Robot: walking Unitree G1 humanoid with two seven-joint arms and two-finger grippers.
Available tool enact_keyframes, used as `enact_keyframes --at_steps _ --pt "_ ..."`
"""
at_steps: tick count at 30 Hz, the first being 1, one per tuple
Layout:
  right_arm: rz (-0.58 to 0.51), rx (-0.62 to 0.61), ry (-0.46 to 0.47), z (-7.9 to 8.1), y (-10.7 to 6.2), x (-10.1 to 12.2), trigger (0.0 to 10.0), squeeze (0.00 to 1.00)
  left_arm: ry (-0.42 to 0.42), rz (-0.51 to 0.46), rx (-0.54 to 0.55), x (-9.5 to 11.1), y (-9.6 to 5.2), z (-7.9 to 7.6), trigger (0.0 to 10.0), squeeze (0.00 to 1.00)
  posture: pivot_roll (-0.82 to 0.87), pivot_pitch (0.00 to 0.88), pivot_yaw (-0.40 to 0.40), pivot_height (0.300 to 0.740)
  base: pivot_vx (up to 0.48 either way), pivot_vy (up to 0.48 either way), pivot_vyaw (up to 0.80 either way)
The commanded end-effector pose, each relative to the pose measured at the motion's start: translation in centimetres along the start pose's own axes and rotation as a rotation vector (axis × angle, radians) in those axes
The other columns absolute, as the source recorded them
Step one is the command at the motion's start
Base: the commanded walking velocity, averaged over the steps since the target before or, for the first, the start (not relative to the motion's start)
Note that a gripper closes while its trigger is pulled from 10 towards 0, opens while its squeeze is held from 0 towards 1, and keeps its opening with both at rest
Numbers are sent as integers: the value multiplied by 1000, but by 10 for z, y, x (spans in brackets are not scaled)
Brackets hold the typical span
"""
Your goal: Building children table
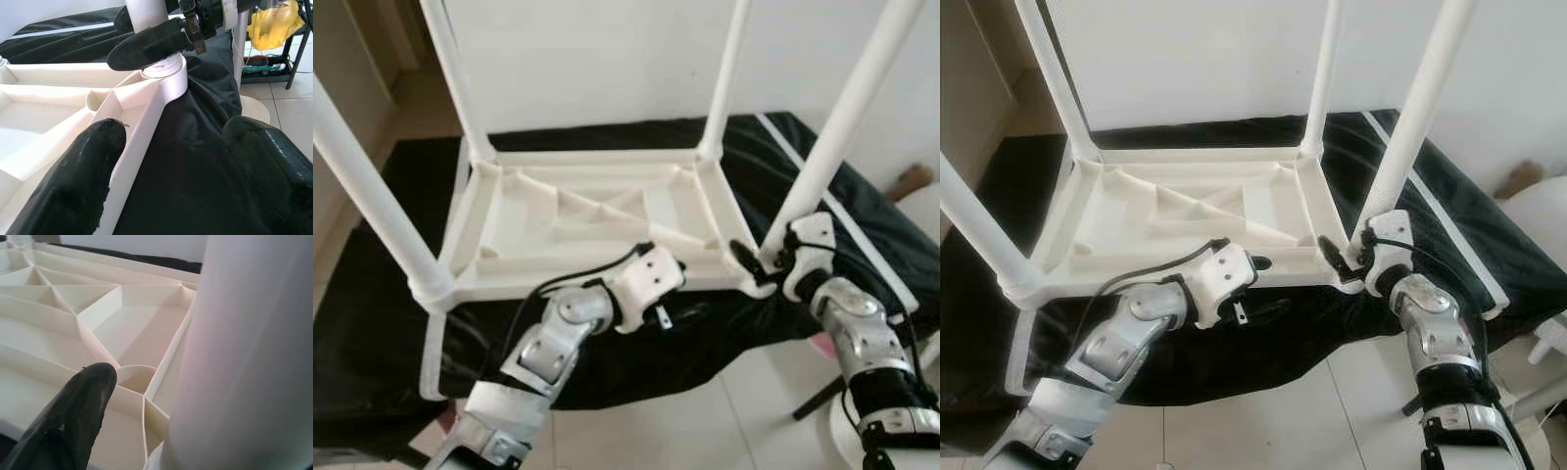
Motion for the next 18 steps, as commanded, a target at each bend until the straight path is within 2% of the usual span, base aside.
enact_keyframes --at_steps 1,8,12,18 --pt "15 67 -32 5 6 -1 0 0 12 1 7 1 0 -1 10000 0 -12 0 -18 740 0 0 0" --pt "64 98 -44 1 3 -14 0 0 14 7 9 -1 -2 -1 10000 0 -1 0 -22 740 0 0 0" --pt "149 48 -47 -7 -4 -31 0 0 17 14 6 -2 -1 -2 10000 0 -3 0 -26 740 0 0 0" --pt "165 -4 -32 -14 -8 -36 0 0 15 14 -6 -3 0 -6 10000 0 -16 0 -20 740 0 0 0"
Point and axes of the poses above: a point about 5 cm out from each wrist's last joint towards the gripper, its own y axis pointing out of the wrist towards the gripper, its own x axis along the axis of the wrist's last joint, z = x × y, the point moved 3 cm from there along y, pointing out of the wrist towards the gripper, and after that the axes turned 4 degrees about -y, right-handed, at the moved point
